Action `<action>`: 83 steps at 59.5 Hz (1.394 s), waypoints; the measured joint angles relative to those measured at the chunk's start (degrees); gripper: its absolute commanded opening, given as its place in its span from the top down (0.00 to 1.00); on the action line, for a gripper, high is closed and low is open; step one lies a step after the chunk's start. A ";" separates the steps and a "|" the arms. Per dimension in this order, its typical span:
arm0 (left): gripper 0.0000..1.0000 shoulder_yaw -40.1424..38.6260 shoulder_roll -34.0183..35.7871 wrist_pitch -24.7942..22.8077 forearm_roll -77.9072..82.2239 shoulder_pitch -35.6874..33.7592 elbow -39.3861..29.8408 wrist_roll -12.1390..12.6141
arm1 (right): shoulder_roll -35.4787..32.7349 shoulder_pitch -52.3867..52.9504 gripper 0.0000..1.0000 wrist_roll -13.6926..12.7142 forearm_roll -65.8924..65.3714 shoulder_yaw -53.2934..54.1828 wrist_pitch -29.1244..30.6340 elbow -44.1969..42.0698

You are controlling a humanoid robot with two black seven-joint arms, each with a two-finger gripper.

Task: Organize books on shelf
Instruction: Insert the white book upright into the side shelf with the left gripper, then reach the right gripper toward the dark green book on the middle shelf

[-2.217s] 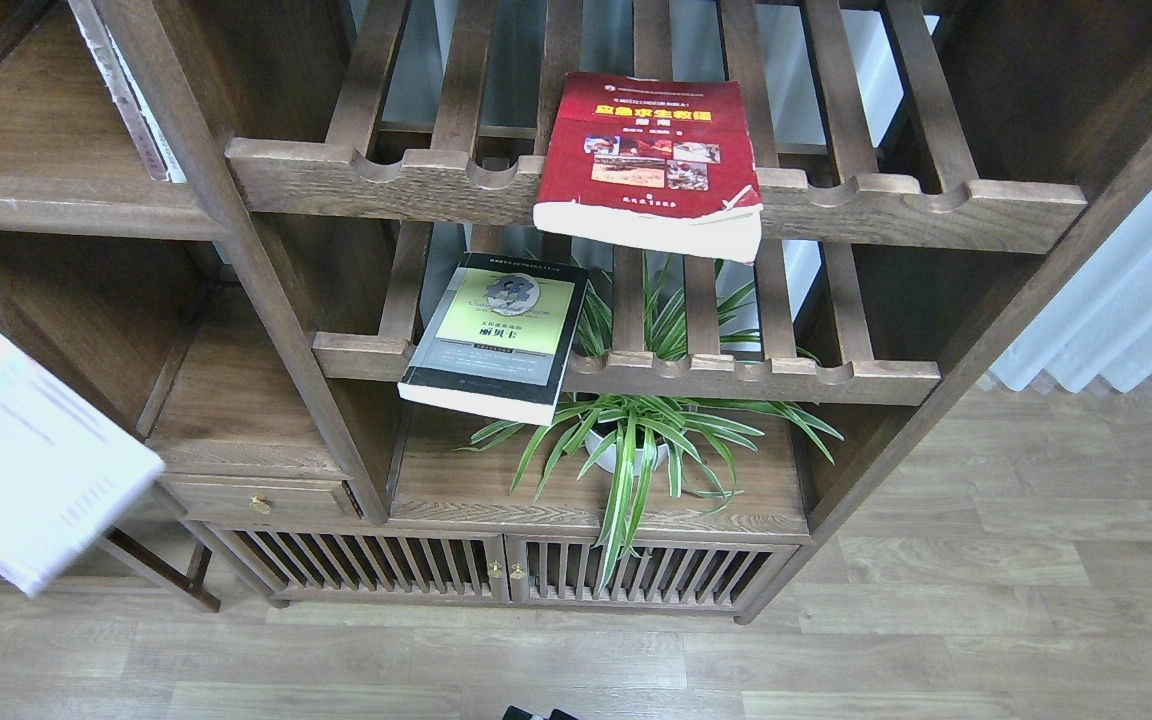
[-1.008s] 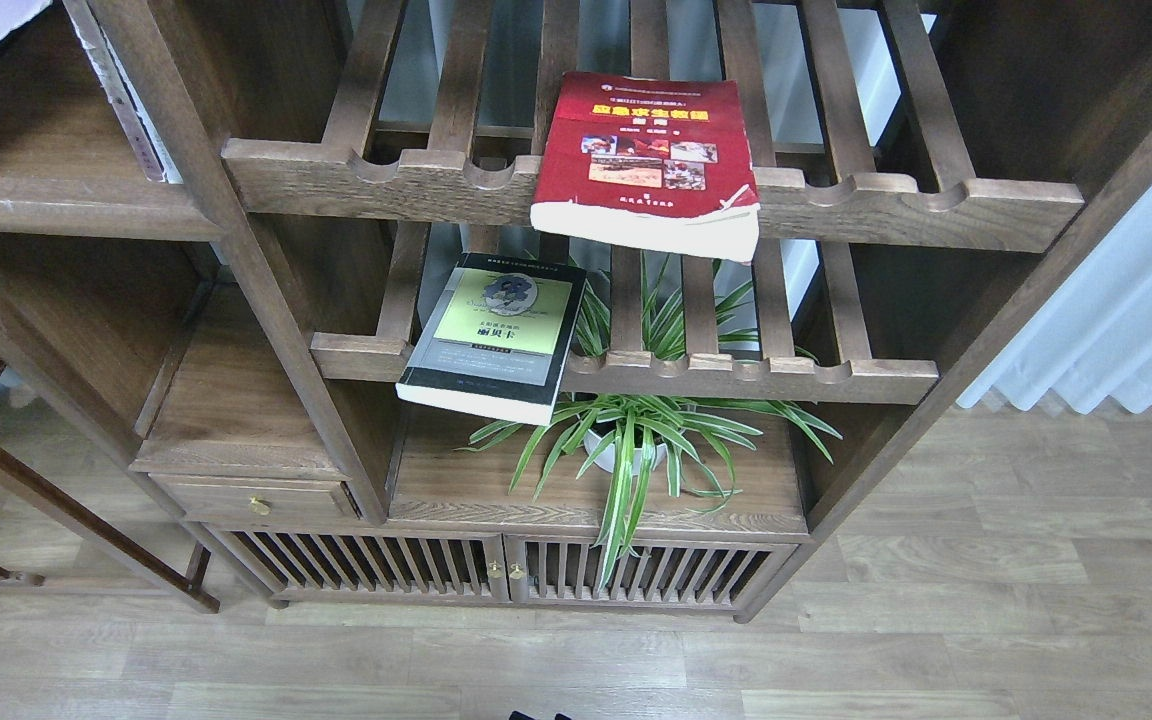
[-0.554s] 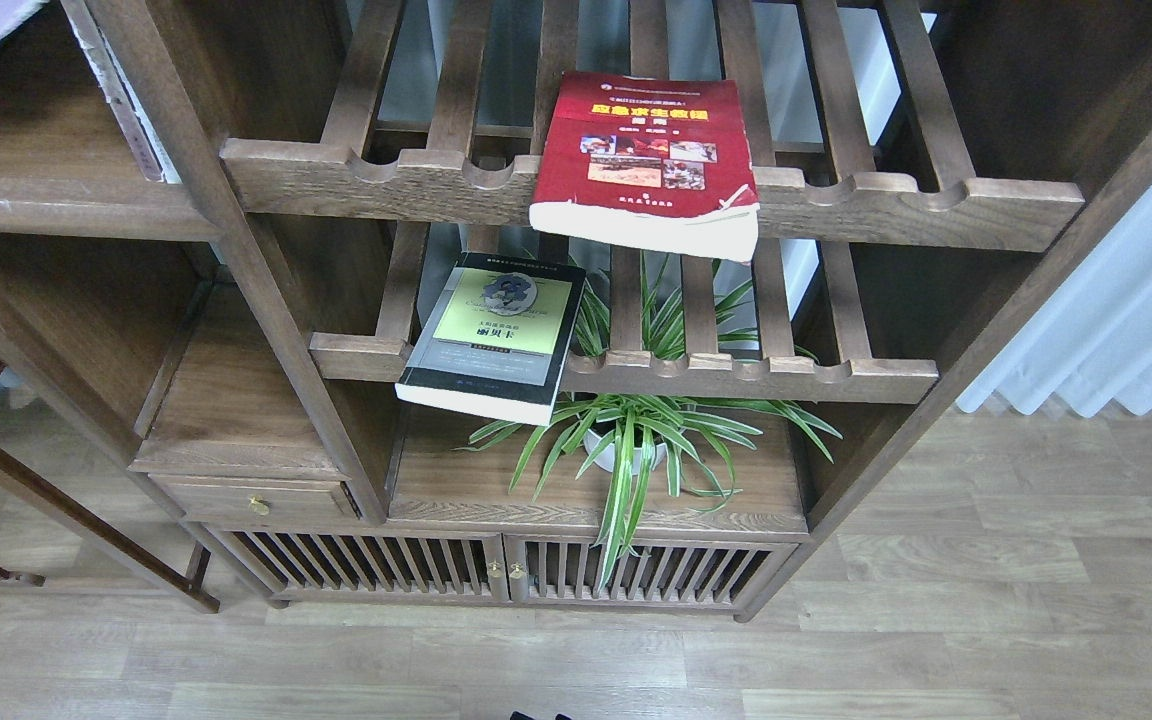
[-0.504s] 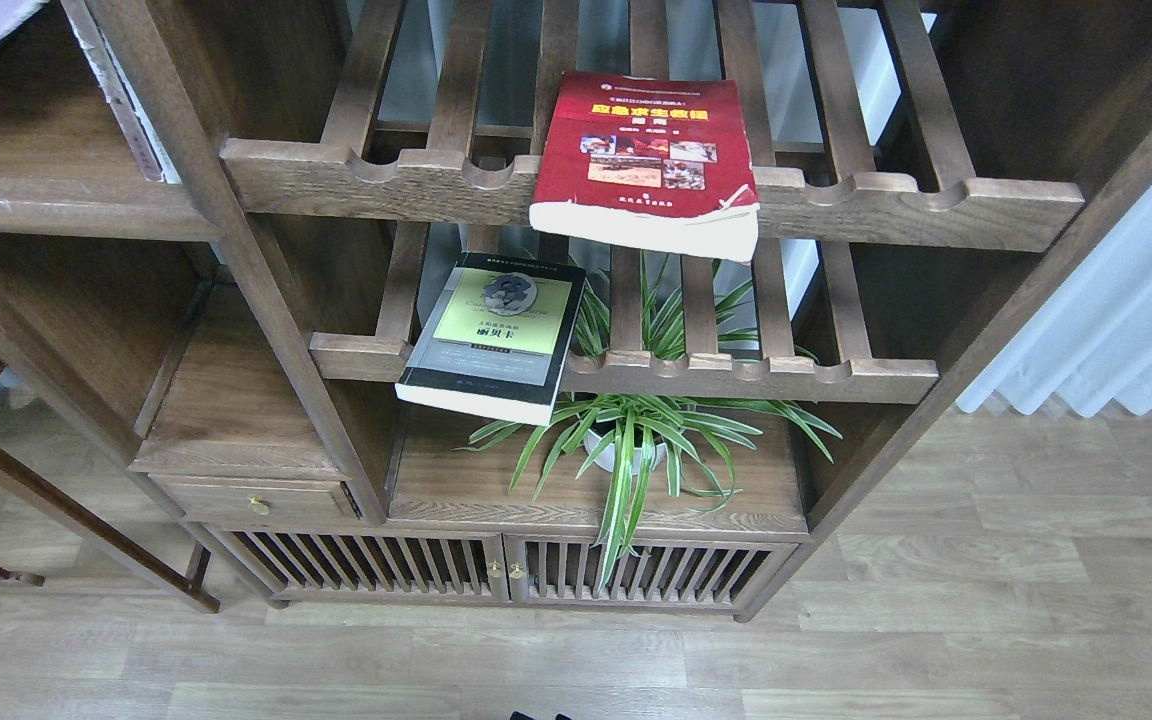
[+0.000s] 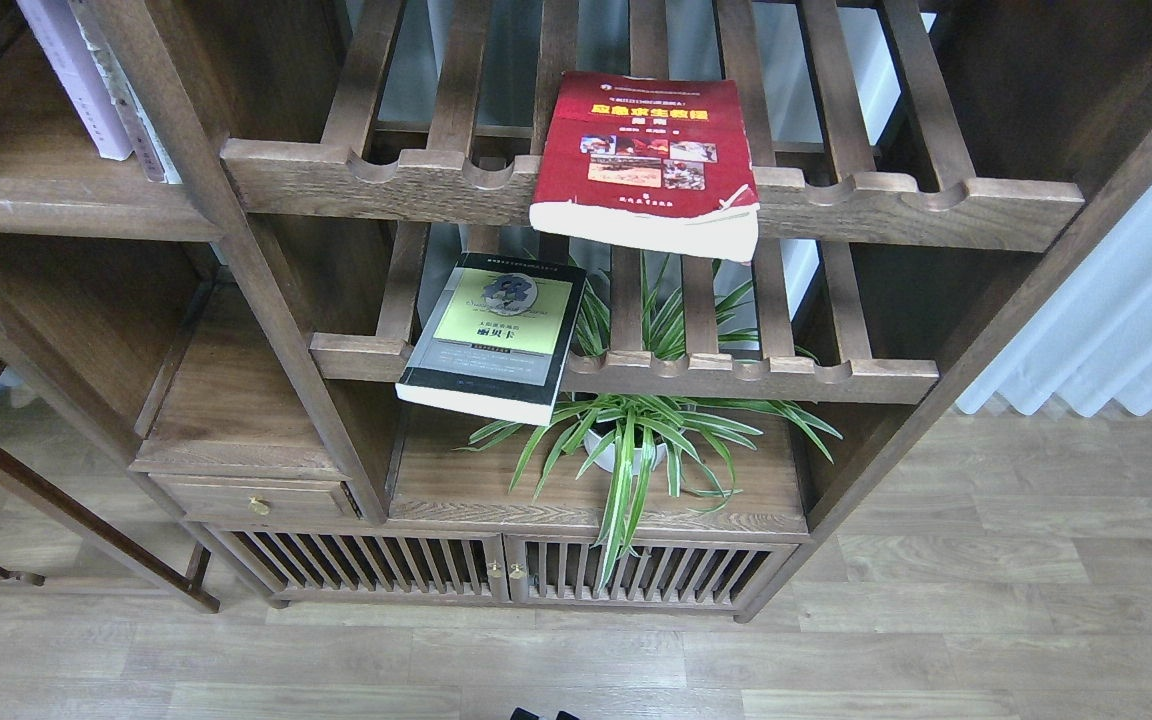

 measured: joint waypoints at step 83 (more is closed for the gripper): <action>0.00 -18.83 -7.75 0.00 -16.17 55.45 -22.50 0.73 | 0.00 3.76 0.01 3.57 0.21 4.85 0.01 -7.30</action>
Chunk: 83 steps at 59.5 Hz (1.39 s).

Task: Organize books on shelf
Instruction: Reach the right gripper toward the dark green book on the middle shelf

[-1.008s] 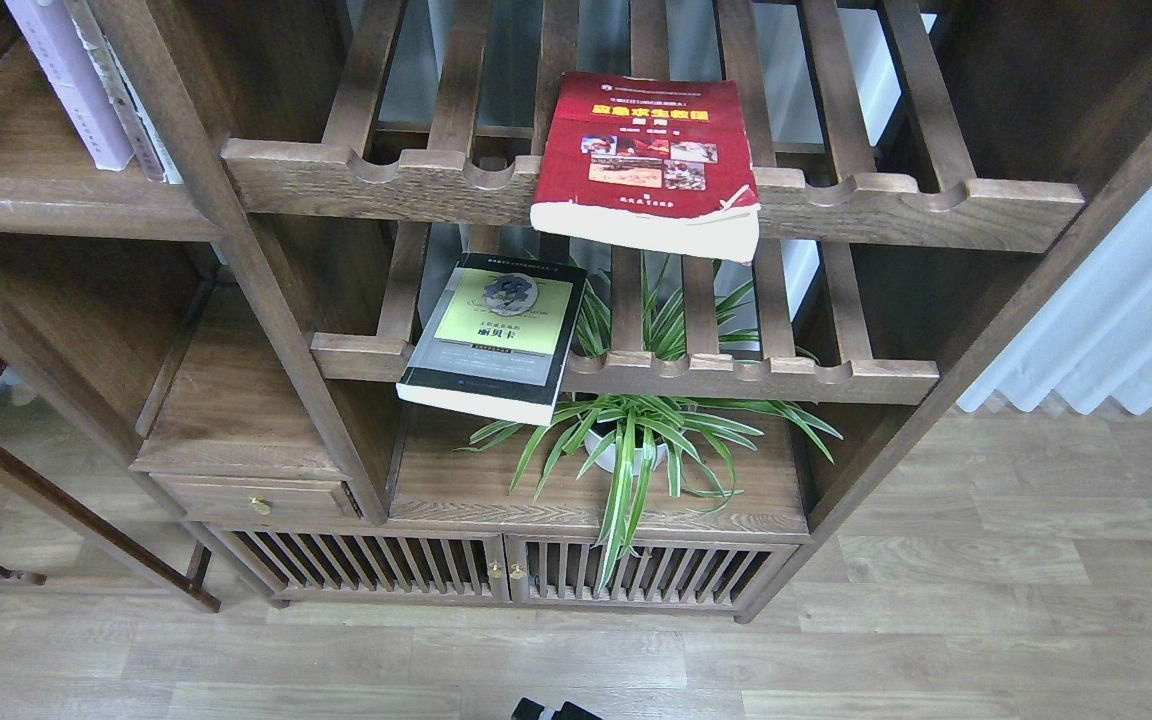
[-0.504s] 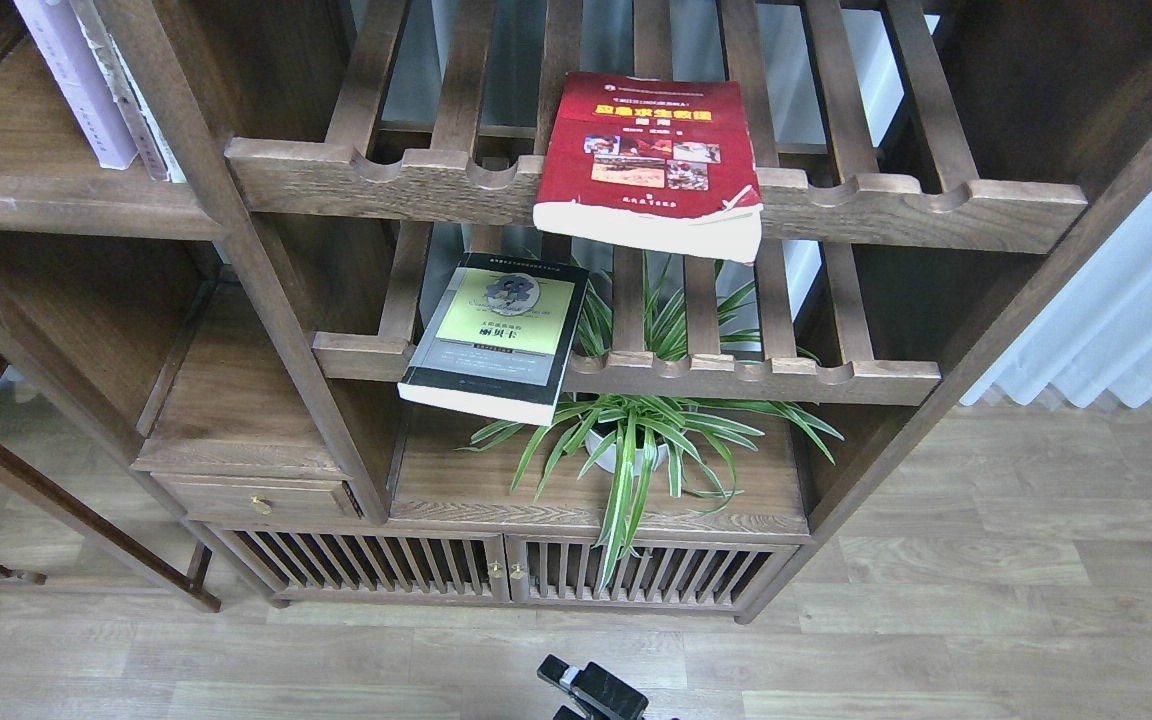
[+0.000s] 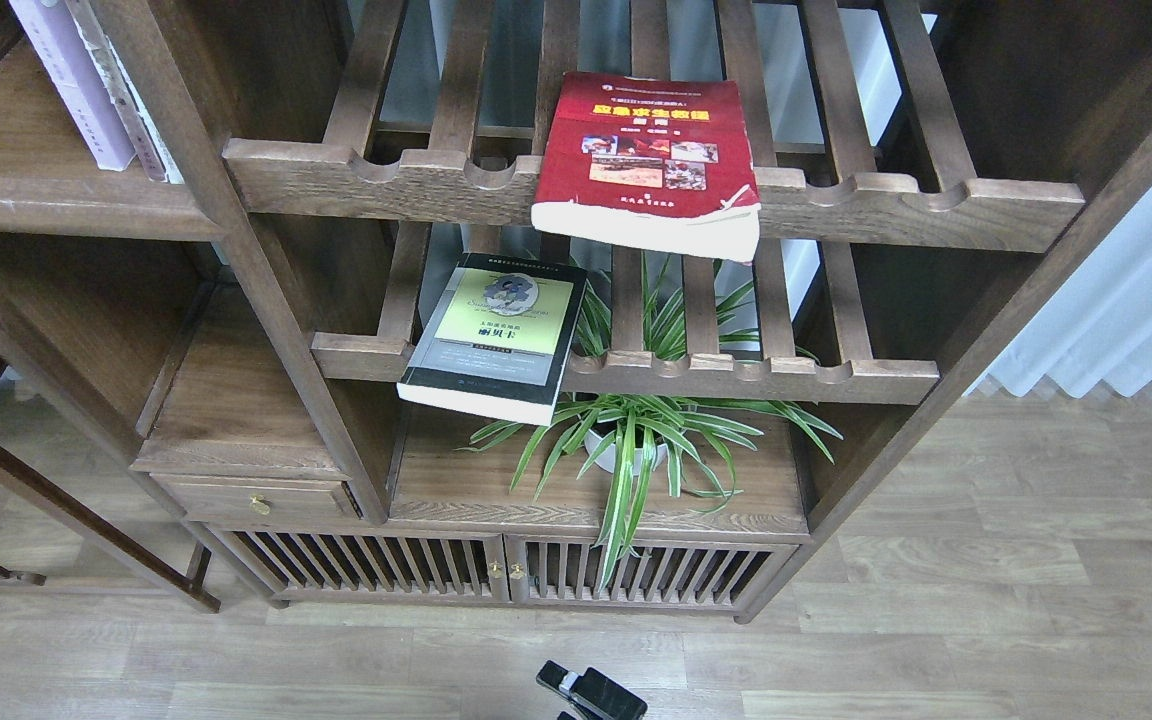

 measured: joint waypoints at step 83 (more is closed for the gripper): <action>0.00 11.85 -6.54 0.00 -11.33 6.24 19.14 -0.80 | 0.00 21.85 0.01 11.86 0.37 0.13 0.00 4.27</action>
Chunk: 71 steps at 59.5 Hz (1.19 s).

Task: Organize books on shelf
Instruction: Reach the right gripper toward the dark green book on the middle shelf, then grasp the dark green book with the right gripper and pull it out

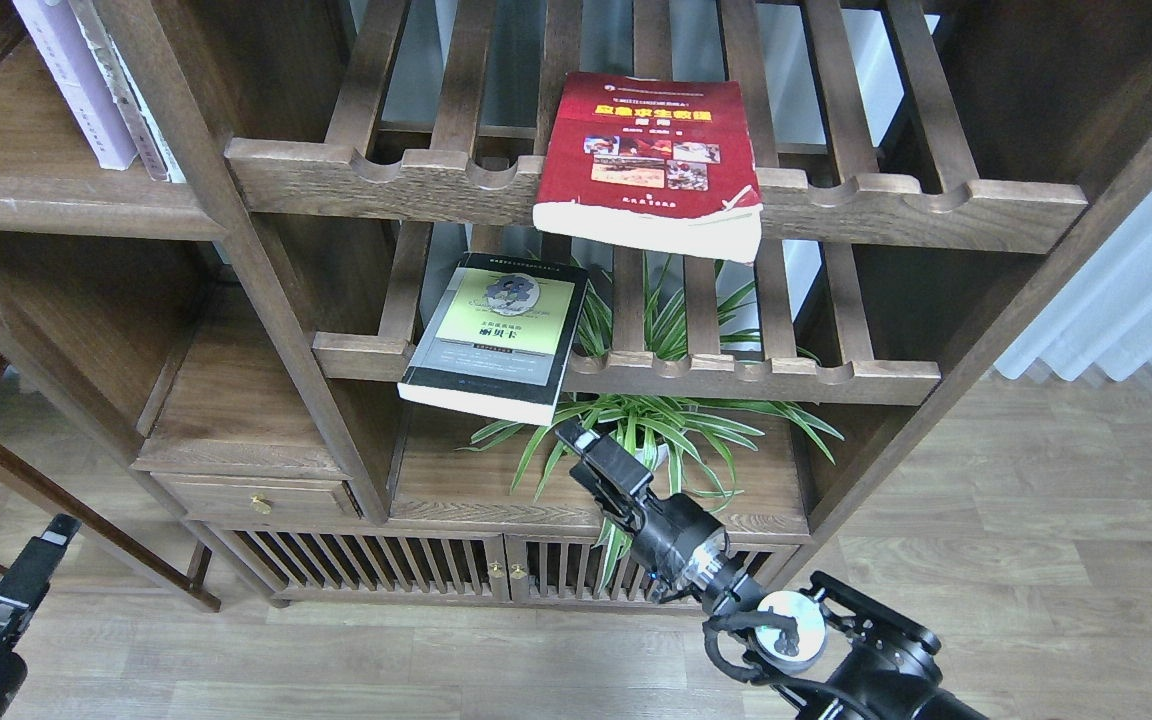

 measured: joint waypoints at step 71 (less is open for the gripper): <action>0.00 -0.17 0.13 0.00 0.05 0.25 1.00 -0.03 | 0.00 4.31 0.01 -0.86 2.49 0.40 -0.01 -1.16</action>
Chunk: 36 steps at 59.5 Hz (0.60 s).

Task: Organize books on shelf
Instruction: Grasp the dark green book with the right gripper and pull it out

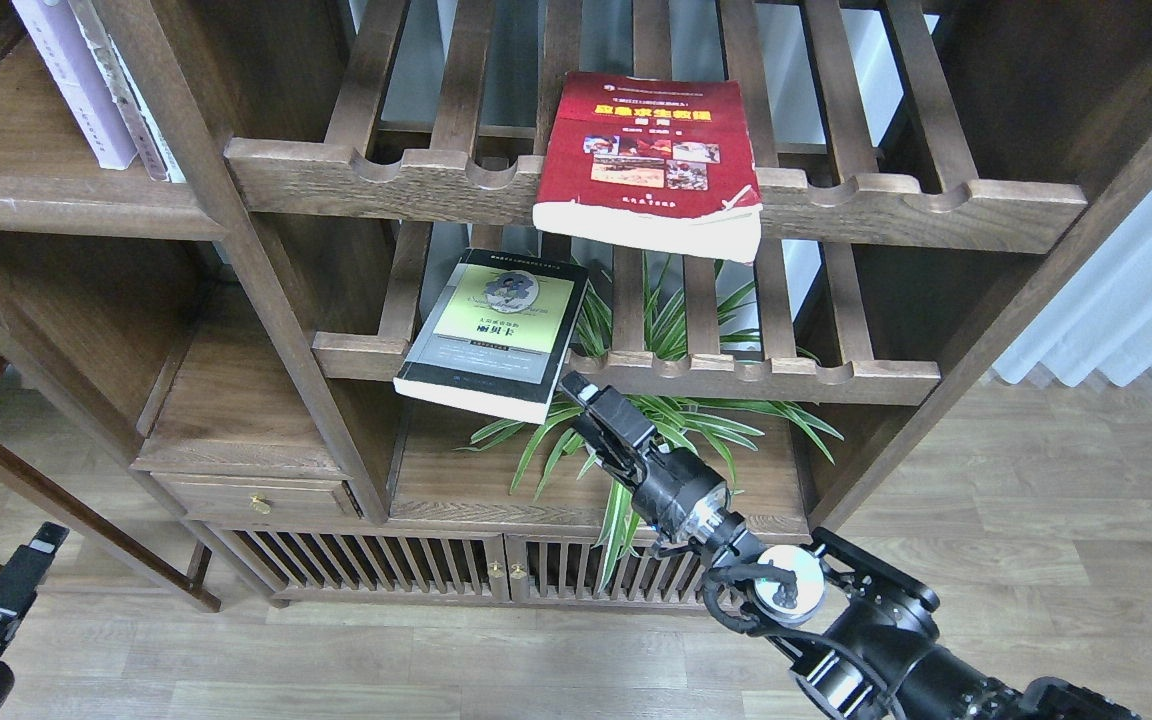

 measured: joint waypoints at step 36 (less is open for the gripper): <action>0.00 -0.33 0.04 0.00 -0.09 -0.06 0.78 -0.09 | 0.00 2.87 0.02 -4.59 0.88 -2.89 0.00 -0.15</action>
